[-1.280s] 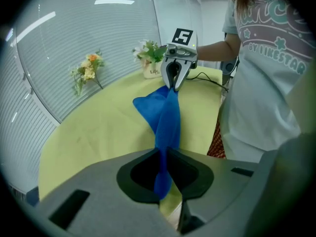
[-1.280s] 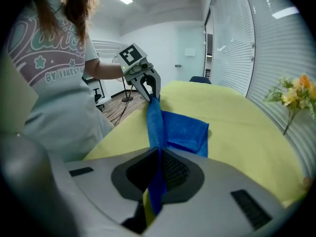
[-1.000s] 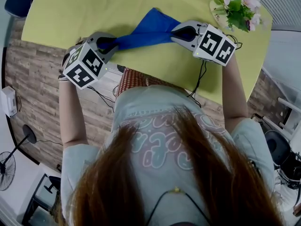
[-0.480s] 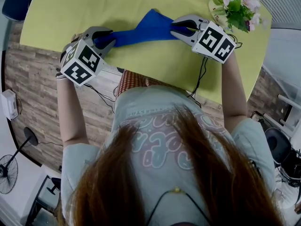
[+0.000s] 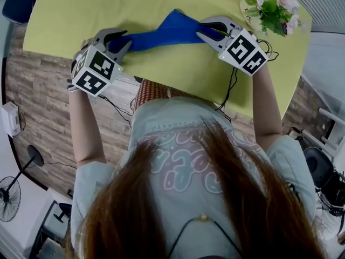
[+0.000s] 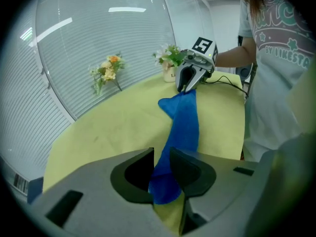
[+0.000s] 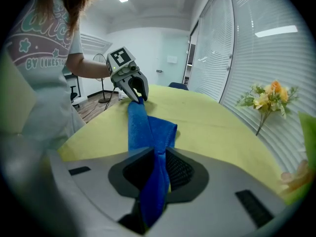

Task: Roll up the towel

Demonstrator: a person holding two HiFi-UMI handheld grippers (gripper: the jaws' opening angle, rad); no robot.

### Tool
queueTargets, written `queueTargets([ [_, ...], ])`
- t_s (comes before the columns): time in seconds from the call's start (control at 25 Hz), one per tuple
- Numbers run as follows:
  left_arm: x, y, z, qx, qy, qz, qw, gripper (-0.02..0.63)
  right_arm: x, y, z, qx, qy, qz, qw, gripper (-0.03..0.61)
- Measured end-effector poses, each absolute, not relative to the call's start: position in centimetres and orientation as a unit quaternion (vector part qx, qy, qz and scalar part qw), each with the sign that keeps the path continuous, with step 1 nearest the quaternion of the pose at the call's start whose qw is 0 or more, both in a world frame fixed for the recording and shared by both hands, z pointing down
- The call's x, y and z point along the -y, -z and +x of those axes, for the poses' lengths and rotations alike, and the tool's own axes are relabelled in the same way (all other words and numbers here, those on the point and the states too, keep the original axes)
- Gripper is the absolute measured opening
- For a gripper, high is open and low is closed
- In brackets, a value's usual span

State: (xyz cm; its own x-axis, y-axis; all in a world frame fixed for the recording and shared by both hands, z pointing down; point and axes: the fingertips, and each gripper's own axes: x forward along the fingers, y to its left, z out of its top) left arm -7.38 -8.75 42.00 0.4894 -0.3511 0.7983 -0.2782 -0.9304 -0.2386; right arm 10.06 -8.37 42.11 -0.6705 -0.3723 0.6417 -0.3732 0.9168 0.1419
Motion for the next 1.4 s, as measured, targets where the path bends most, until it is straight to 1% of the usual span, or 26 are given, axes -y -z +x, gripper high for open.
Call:
queueTargets([
  [0.12, 9.1, -40.4, -7.7, -0.230, 0.443, -0.865, 0.055, 0.078, 8.7, -39.6, 10.7, 0.915, 0.021, 0.245, 0.319, 0.077],
  [0.24, 9.2, -38.1, -8.8, -0.281, 0.399, -0.871, 0.051, 0.081, 8.4, -37.4, 11.2, 0.919, 0.016, 0.263, 0.292, 0.080],
  [0.36, 8.7, -35.9, -9.0, -0.310, 0.369, -0.873, 0.073, 0.080, 6.9, -36.6, 10.8, 0.923, 0.025, 0.258, 0.284, 0.108],
  [0.44, 7.4, -35.8, -8.1, -0.299, 0.369, -0.875, 0.091, 0.081, 5.7, -37.0, 10.3, 0.918, 0.056, 0.253, 0.298, 0.115],
  [0.56, 5.7, -37.8, -6.6, -0.272, 0.394, -0.870, 0.117, 0.081, 4.4, -39.1, 9.4, 0.902, 0.103, 0.239, 0.345, 0.129],
  [0.64, 4.8, -39.3, -5.6, -0.260, 0.414, -0.862, 0.132, 0.086, 3.9, -40.4, 9.2, 0.893, 0.116, 0.234, 0.368, 0.135],
  [0.88, 3.7, -41.5, -4.0, -0.242, 0.447, -0.845, 0.169, 0.098, 4.3, -42.1, 9.8, 0.874, 0.139, 0.238, 0.399, 0.137],
  [1.0, 4.1, -42.2, -4.0, -0.241, 0.463, -0.832, 0.188, 0.100, 4.6, -42.3, 9.9, 0.875, 0.139, 0.241, 0.397, 0.130],
  [1.2, 4.5, -42.4, -4.0, -0.247, 0.461, -0.833, 0.177, 0.100, 4.7, -42.4, 10.0, 0.881, 0.119, 0.238, 0.393, 0.119],
  [1.32, 4.5, -42.4, -4.1, -0.243, 0.465, -0.831, 0.184, 0.100, 4.5, -42.6, 9.8, 0.881, 0.121, 0.226, 0.398, 0.058],
  [1.4, 4.4, -42.3, -4.3, -0.243, 0.459, -0.837, 0.171, 0.094, 4.4, -42.6, 9.8, 0.878, 0.128, 0.226, 0.402, 0.046],
])
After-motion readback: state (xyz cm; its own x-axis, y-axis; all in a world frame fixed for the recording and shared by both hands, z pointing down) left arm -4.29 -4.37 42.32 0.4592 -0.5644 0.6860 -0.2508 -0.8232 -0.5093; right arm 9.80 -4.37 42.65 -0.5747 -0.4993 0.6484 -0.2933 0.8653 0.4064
